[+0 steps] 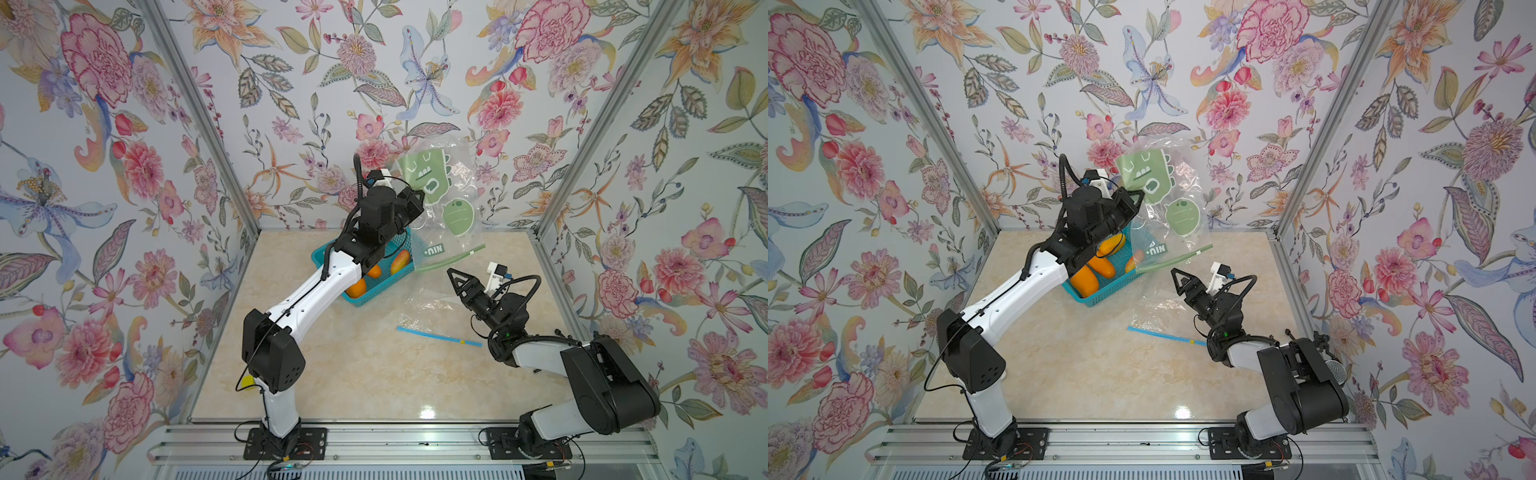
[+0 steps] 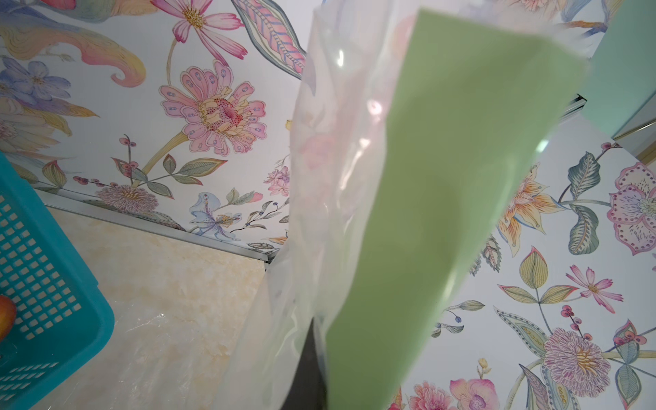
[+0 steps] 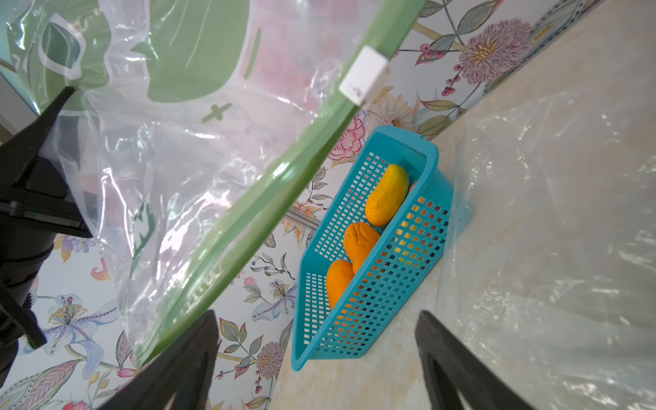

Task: Place the mango in a zip-top bag and seal the zipper
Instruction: Open the zipper of the food storage bag.

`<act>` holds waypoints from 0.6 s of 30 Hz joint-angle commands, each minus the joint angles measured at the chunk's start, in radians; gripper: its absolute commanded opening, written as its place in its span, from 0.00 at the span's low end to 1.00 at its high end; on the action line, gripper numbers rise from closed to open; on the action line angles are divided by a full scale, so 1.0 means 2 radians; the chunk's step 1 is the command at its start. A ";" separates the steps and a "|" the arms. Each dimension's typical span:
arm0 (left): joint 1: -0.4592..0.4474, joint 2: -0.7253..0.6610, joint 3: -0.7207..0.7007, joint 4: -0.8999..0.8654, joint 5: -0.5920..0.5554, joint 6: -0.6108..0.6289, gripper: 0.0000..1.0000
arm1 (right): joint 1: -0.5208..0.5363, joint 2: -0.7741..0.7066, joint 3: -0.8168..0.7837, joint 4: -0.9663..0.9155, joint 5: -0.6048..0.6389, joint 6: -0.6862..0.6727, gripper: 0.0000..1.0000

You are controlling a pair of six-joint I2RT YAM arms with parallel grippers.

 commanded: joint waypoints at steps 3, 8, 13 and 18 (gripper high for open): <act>0.004 -0.011 0.015 0.019 0.008 0.006 0.00 | 0.002 -0.009 0.011 0.013 0.005 -0.001 0.87; 0.004 -0.011 0.014 0.022 0.012 0.004 0.00 | 0.004 0.008 0.022 0.029 0.007 0.009 0.87; 0.003 -0.012 0.013 0.025 0.015 0.002 0.00 | 0.007 0.022 0.027 0.040 0.013 0.017 0.88; 0.003 -0.014 0.010 0.027 0.016 0.000 0.00 | 0.010 0.038 0.036 0.053 0.013 0.024 0.88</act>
